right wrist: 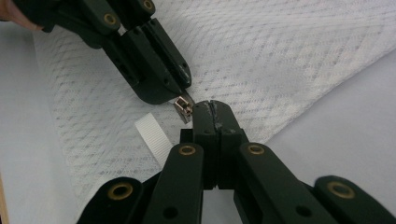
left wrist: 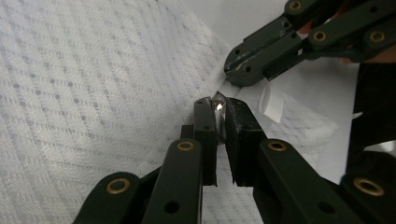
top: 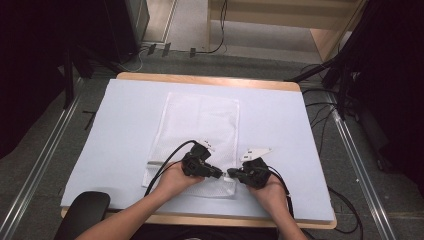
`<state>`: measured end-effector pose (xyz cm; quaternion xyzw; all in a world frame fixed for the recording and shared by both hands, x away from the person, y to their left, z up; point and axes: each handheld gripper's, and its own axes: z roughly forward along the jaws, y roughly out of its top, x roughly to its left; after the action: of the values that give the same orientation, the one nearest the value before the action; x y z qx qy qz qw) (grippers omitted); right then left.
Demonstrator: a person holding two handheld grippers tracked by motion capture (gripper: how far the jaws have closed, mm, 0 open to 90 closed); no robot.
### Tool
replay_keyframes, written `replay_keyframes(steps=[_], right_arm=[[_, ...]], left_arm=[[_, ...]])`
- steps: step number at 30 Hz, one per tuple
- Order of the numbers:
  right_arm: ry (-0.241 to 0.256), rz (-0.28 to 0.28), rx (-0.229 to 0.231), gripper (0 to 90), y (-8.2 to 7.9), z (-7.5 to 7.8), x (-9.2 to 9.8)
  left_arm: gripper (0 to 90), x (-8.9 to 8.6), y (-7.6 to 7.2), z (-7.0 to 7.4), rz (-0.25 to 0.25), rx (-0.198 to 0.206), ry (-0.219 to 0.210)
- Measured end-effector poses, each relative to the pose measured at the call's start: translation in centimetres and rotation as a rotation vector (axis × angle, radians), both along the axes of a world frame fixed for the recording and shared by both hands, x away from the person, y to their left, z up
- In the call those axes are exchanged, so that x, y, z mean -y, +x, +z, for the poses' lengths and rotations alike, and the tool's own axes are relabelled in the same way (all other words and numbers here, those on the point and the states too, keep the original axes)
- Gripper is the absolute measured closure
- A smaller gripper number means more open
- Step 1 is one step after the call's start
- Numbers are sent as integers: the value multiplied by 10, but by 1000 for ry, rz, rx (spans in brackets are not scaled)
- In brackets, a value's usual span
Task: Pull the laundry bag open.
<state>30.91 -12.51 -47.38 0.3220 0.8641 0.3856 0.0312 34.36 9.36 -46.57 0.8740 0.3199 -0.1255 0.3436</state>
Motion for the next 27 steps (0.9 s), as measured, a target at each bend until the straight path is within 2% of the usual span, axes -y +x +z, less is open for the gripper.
replay_keyframes(steps=[2, 4, 10, 12, 19, 24, 27], right_arm=[[3, 10, 2, 900, 0, 0, 0], [4, 15, 4, 900, 0, 0, 0], [3, 19, 9, 900, -1, 0, 0], [2, 23, 10, 900, -1, 0, -1], [-6, 23, 13, 900, -1, 0, -1], [-9, 39, 36, 900, -2, -1, -1], [-4, 45, 41, 900, -2, -2, 0]], left_arm=[[861, -2, 3, 0, 10, -31, -31], [874, -3, 5, -1, 14, -47, -42], [869, -1, 3, -2, 1, -33, -29], [868, 0, 3, -3, 5, -41, -30], [879, -4, 11, -4, 18, -125, -53], [881, -4, 14, -2, -4, -145, -40], [882, -5, 15, -3, 1, -163, -44]])
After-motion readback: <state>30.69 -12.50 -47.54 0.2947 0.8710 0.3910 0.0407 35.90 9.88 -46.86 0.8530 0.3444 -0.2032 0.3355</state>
